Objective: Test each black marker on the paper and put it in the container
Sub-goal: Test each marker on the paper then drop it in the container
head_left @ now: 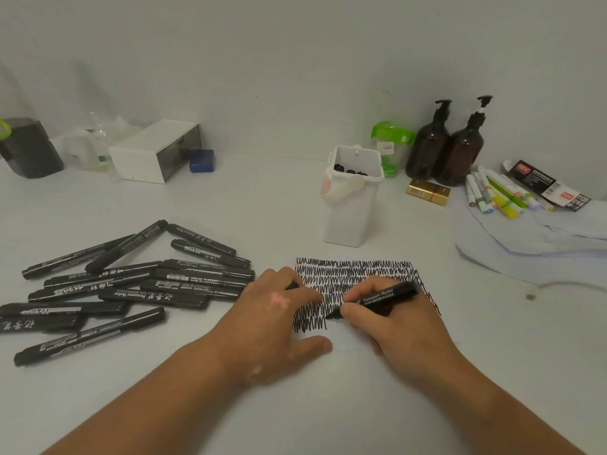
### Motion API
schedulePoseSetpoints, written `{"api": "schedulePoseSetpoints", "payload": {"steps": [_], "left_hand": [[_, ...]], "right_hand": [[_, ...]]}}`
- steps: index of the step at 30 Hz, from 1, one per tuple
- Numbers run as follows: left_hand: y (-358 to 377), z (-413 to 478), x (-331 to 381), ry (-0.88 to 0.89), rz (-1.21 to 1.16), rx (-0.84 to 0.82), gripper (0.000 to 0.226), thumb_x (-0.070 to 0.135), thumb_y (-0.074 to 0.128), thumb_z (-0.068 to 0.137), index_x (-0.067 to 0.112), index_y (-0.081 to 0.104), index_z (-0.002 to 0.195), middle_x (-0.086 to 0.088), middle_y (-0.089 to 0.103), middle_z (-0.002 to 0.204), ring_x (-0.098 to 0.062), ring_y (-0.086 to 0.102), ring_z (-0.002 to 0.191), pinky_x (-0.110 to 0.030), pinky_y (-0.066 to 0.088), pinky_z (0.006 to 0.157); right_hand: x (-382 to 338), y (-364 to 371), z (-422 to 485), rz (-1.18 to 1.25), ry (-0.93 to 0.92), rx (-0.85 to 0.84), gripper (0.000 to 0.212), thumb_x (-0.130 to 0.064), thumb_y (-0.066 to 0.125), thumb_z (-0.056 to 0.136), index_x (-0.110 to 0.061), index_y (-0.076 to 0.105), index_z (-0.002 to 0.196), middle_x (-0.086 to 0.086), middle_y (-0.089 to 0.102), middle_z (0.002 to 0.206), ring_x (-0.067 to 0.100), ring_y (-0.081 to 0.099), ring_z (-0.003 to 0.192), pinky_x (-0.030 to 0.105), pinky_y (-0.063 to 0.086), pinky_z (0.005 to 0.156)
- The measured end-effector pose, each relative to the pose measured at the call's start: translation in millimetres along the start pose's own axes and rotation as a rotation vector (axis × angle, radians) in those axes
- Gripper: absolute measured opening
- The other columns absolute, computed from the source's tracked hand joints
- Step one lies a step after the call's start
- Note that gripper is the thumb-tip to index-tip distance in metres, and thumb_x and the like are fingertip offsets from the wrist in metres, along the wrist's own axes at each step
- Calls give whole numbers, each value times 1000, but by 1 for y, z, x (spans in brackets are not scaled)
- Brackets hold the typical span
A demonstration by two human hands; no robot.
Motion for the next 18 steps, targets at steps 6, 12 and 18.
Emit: {"api": "schedulePoseSetpoints", "payload": {"steps": [6, 12, 18], "left_hand": [[2, 1, -1, -5, 9, -3, 67, 75, 58, 76, 43, 51, 135, 17, 43, 121, -8, 40, 115, -29, 38, 103], [1, 1, -1, 0, 12, -2, 66, 75, 59, 76, 43, 52, 134, 17, 43, 119, -8, 40, 113, -27, 38, 101], [2, 1, -1, -6, 16, -13, 68, 76, 58, 76, 44, 51, 136, 17, 43, 121, -8, 40, 115, -28, 38, 102]], "right_hand": [[1, 4, -1, -18, 14, -61, 13, -22, 80, 79, -33, 73, 77, -17, 65, 58, -2, 57, 48, 9, 40, 50], [3, 1, 0, -3, 30, -19, 9, -26, 79, 80, -31, 72, 76, -16, 63, 52, 0, 55, 45, 10, 39, 47], [3, -2, 1, -34, 23, -2, 9, -29, 79, 81, -31, 71, 77, -16, 65, 57, 0, 56, 48, 11, 39, 50]]}}
Point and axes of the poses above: each hand's wrist, its own z-axis towards the middle knuckle, its own y-axis out of the palm, x = y × z, the point moved 10 cm from there along z, towards the middle knuckle
